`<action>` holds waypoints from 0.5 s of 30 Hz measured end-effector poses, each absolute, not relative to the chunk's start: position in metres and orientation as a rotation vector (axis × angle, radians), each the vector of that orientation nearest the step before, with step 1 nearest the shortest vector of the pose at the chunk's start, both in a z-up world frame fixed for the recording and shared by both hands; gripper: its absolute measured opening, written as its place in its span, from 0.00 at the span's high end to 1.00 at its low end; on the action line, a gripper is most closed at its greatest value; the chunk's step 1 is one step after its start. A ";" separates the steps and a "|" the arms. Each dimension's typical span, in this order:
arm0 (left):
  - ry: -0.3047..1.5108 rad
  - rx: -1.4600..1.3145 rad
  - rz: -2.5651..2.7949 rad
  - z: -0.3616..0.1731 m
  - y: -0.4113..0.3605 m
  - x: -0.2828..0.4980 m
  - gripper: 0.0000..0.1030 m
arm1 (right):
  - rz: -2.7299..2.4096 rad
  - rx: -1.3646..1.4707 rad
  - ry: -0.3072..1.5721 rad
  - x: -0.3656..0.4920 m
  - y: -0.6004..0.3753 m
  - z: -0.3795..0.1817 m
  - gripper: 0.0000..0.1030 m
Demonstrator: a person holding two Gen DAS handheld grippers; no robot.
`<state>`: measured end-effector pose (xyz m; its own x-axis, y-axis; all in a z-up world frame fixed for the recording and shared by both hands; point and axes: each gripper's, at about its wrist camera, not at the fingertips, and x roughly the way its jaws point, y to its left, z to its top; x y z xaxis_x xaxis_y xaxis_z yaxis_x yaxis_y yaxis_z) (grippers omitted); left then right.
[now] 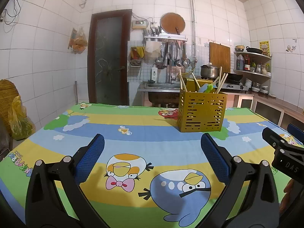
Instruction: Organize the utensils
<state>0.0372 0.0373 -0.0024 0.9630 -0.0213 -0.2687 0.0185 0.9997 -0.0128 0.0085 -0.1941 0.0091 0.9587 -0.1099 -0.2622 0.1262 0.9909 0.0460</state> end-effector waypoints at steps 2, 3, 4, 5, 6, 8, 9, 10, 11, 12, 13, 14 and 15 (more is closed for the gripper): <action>0.272 -0.011 -0.020 -0.003 0.037 0.037 0.05 | -0.120 0.063 0.263 0.008 -0.194 0.009 0.05; 0.271 -0.011 -0.020 -0.002 0.037 0.037 0.05 | -0.120 0.063 0.262 0.008 -0.194 0.009 0.04; 0.270 -0.011 -0.020 -0.002 0.037 0.037 0.05 | -0.120 0.064 0.261 0.008 -0.194 0.009 0.04; 0.269 -0.011 -0.017 -0.002 0.037 0.037 0.05 | -0.121 0.063 0.260 0.008 -0.194 0.009 0.04; 0.266 -0.010 -0.015 -0.002 0.037 0.037 0.05 | -0.121 0.063 0.260 0.008 -0.194 0.009 0.04; 0.261 -0.009 -0.012 -0.001 0.037 0.035 0.05 | -0.124 0.061 0.254 0.007 -0.194 0.010 0.04; 0.259 -0.010 -0.012 -0.001 0.036 0.036 0.05 | -0.127 0.060 0.251 0.006 -0.194 0.010 0.04; 0.259 -0.010 -0.012 0.000 0.037 0.035 0.05 | -0.130 0.059 0.249 0.006 -0.193 0.011 0.04; 0.261 -0.011 -0.012 0.000 0.037 0.035 0.05 | -0.132 0.058 0.247 0.006 -0.193 0.011 0.04; 0.263 -0.013 -0.012 0.000 0.037 0.036 0.05 | -0.133 0.058 0.246 0.005 -0.193 0.011 0.04; 0.266 -0.016 -0.013 -0.001 0.037 0.035 0.05 | -0.133 0.057 0.245 0.005 -0.193 0.011 0.04; 0.272 -0.020 -0.013 0.000 0.037 0.036 0.05 | -0.134 0.056 0.243 0.005 -0.193 0.011 0.04; 0.275 -0.023 -0.013 0.000 0.037 0.036 0.05 | -0.134 0.055 0.242 0.005 -0.193 0.012 0.04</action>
<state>0.0362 0.0374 -0.0005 0.9622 -0.0157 -0.2718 0.0094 0.9997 -0.0245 0.0046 -0.1934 0.0117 0.9620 -0.1260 -0.2423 0.1393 0.9895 0.0385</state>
